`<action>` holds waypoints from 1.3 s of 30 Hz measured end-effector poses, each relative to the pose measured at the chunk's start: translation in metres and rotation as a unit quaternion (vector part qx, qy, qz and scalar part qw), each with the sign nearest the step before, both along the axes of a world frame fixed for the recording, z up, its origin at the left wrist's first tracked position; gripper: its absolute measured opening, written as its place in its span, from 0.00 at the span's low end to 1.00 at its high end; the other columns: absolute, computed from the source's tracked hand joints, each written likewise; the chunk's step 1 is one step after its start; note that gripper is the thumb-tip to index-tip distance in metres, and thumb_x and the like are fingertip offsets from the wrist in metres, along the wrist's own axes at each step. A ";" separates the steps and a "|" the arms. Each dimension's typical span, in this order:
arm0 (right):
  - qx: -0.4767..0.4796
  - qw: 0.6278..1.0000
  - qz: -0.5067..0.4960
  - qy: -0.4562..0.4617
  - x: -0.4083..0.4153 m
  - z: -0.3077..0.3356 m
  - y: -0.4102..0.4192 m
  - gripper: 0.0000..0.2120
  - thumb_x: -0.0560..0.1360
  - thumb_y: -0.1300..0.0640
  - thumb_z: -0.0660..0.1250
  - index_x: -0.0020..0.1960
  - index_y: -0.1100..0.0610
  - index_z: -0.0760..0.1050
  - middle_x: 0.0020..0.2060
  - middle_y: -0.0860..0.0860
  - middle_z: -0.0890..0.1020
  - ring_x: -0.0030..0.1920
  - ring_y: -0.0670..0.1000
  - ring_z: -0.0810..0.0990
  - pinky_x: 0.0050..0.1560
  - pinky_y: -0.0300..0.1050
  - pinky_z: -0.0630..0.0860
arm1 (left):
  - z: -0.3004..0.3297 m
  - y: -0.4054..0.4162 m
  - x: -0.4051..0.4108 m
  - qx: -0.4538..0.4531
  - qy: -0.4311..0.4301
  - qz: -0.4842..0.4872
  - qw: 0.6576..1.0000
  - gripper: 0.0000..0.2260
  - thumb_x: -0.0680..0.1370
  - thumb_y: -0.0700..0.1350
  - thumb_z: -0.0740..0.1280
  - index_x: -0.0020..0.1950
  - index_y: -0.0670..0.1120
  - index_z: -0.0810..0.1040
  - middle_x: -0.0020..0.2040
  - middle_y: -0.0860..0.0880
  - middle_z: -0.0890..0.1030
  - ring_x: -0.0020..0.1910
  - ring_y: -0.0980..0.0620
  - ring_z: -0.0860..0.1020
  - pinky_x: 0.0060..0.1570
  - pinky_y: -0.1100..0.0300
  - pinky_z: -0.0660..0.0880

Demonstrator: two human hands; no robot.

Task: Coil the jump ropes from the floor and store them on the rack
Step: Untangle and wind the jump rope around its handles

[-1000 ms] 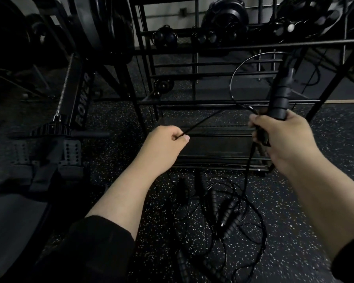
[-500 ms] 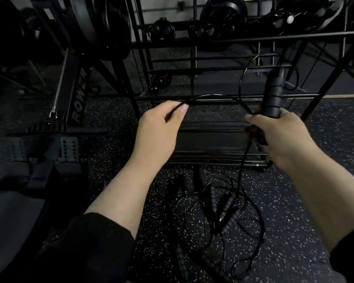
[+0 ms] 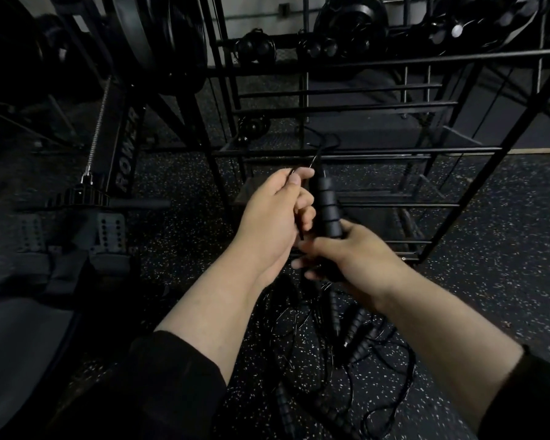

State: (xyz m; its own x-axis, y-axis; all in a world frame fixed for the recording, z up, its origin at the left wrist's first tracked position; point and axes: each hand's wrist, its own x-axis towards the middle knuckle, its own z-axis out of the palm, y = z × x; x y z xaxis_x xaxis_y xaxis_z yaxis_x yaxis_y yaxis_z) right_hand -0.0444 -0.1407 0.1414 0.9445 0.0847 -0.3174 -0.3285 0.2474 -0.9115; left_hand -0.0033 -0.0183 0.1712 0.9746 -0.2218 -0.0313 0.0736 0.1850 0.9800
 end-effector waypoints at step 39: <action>-0.076 0.996 0.015 0.035 -0.002 -0.009 -0.006 0.12 0.78 0.69 0.67 0.61 0.63 0.75 0.48 0.60 0.87 0.40 0.58 0.82 0.36 0.44 0.77 | -0.015 0.000 0.006 0.209 -0.098 0.023 0.973 0.13 0.87 0.44 0.53 0.53 0.47 0.77 0.35 0.52 0.81 0.37 0.52 0.79 0.40 0.53 0.75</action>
